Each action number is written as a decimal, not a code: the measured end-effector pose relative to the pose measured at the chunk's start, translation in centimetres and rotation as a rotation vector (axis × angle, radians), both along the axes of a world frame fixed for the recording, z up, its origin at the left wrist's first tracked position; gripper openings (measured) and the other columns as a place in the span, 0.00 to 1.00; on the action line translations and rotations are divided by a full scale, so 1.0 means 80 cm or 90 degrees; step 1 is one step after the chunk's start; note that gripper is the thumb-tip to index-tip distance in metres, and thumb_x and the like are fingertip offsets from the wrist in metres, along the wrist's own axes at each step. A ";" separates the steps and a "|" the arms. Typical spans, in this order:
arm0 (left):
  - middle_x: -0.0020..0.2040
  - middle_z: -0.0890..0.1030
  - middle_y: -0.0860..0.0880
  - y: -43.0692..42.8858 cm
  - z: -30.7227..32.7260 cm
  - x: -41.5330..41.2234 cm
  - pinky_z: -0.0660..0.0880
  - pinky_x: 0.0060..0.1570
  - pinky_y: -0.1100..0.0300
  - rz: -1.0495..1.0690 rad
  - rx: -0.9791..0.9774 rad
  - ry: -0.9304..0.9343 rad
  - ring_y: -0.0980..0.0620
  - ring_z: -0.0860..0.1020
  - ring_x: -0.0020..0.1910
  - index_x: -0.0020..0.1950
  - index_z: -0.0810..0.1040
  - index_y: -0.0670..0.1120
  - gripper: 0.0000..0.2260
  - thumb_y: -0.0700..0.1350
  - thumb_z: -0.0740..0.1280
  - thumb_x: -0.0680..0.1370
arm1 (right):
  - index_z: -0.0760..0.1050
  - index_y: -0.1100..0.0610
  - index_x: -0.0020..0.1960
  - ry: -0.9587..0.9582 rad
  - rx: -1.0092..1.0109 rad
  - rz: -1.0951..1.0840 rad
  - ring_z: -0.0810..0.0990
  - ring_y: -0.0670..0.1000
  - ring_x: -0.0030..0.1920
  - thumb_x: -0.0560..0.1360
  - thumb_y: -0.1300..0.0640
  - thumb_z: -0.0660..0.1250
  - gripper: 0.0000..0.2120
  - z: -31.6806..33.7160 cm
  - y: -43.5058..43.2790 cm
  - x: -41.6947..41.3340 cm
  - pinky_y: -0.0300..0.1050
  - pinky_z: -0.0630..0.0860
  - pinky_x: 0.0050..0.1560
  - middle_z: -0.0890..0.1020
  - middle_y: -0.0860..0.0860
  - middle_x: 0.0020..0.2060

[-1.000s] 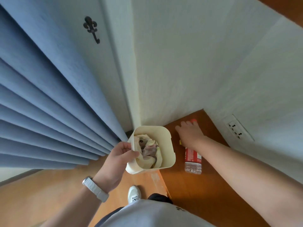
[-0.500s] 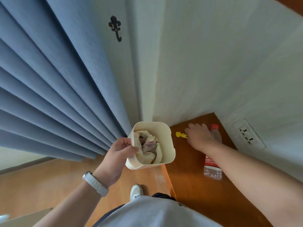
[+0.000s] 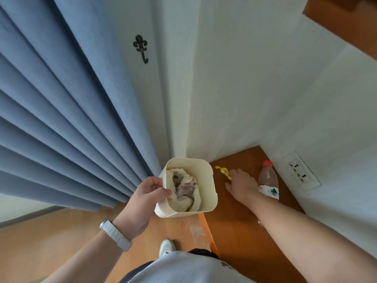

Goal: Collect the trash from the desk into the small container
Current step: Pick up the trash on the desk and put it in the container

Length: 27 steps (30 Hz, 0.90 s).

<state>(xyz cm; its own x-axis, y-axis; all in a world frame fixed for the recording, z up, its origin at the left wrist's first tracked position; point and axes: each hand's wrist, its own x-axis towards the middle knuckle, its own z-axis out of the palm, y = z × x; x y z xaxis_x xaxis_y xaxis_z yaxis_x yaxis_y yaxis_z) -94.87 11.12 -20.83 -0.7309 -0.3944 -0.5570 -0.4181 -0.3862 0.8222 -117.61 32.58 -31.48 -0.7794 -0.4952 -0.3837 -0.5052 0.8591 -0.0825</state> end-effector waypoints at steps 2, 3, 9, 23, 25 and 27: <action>0.55 0.80 0.27 -0.003 0.002 0.003 0.74 0.62 0.36 0.018 -0.004 -0.006 0.38 0.80 0.47 0.57 0.76 0.37 0.30 0.48 0.76 0.60 | 0.72 0.55 0.62 -0.010 -0.014 -0.029 0.77 0.58 0.57 0.78 0.48 0.62 0.16 -0.006 -0.004 -0.002 0.53 0.76 0.52 0.75 0.54 0.57; 0.53 0.80 0.28 -0.004 0.004 0.004 0.75 0.60 0.38 0.026 -0.004 -0.008 0.39 0.80 0.47 0.57 0.76 0.37 0.29 0.48 0.76 0.60 | 0.73 0.55 0.60 -0.013 -0.027 -0.043 0.77 0.58 0.55 0.78 0.49 0.61 0.14 -0.009 -0.005 -0.003 0.53 0.76 0.52 0.75 0.54 0.55; 0.55 0.80 0.27 -0.009 0.005 0.008 0.76 0.55 0.44 0.060 -0.001 -0.007 0.39 0.81 0.46 0.56 0.75 0.37 0.25 0.45 0.75 0.62 | 0.73 0.54 0.46 -0.046 -0.093 -0.086 0.78 0.55 0.45 0.78 0.51 0.61 0.08 -0.007 -0.007 -0.004 0.52 0.77 0.45 0.77 0.52 0.45; 0.57 0.79 0.27 -0.010 0.012 -0.008 0.76 0.59 0.39 -0.004 -0.010 0.028 0.39 0.81 0.46 0.58 0.75 0.37 0.27 0.46 0.75 0.62 | 0.75 0.51 0.41 -0.005 -0.387 0.051 0.73 0.49 0.32 0.76 0.50 0.66 0.07 0.188 -0.025 0.060 0.50 0.70 0.32 0.74 0.47 0.32; 0.55 0.79 0.27 -0.011 0.014 -0.005 0.76 0.59 0.39 -0.006 -0.011 0.036 0.39 0.81 0.46 0.57 0.76 0.37 0.28 0.47 0.76 0.61 | 0.72 0.53 0.39 0.017 -0.335 0.103 0.72 0.50 0.31 0.76 0.49 0.64 0.10 0.203 -0.042 0.067 0.51 0.69 0.31 0.73 0.49 0.32; 0.51 0.80 0.30 -0.013 0.014 -0.001 0.76 0.58 0.40 -0.007 -0.009 0.044 0.40 0.80 0.46 0.57 0.76 0.37 0.29 0.48 0.76 0.60 | 0.72 0.54 0.40 0.055 -0.258 0.158 0.72 0.51 0.32 0.78 0.49 0.62 0.11 0.209 -0.060 0.070 0.50 0.69 0.32 0.73 0.49 0.34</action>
<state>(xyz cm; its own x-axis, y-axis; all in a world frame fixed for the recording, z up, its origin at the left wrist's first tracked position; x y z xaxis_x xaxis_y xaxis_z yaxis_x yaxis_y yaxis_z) -94.95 10.05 -19.67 -0.7721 -0.3934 -0.4991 -0.3641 -0.3698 0.8548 -112.00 27.80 -14.73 -0.6393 -0.7666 -0.0606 -0.7106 0.6191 -0.3344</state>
